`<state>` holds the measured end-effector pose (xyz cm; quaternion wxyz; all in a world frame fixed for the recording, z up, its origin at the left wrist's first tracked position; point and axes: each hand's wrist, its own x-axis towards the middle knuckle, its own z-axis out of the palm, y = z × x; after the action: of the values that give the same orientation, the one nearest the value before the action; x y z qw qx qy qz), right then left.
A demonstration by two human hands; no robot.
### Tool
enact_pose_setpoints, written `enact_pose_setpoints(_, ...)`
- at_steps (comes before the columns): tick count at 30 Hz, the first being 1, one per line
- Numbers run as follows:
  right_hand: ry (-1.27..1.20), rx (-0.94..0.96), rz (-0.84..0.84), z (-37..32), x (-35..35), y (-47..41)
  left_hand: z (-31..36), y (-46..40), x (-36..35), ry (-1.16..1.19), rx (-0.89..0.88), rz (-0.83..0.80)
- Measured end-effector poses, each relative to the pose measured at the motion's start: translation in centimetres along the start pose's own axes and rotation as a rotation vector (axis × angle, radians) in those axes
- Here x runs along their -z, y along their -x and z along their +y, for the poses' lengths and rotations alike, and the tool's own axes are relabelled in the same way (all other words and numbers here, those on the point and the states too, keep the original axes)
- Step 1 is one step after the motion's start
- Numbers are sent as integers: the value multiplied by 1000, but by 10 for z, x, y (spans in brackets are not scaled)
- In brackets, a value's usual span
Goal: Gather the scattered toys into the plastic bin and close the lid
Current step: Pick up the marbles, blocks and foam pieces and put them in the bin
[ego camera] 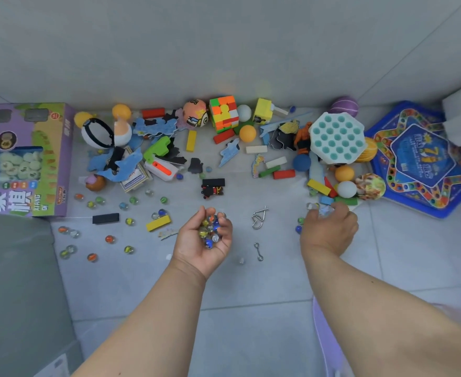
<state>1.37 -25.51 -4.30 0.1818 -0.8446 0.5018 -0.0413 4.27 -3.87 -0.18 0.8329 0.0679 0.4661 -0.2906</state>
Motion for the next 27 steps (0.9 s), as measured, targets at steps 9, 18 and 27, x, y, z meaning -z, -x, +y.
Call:
enact_pose_setpoints(9, -278, -128, -410, 30, -4, 133, -2, 3, 20, -65, -88, 212)
enact_pose_setpoints(18, -30, -414, -253, 44, -1, 128, 17, 32, 69, -80, -183, 342)
enact_pose_setpoints(27, -115, -118, -347, 43, -3, 48, 13, 24, 63, -69, -156, 302)
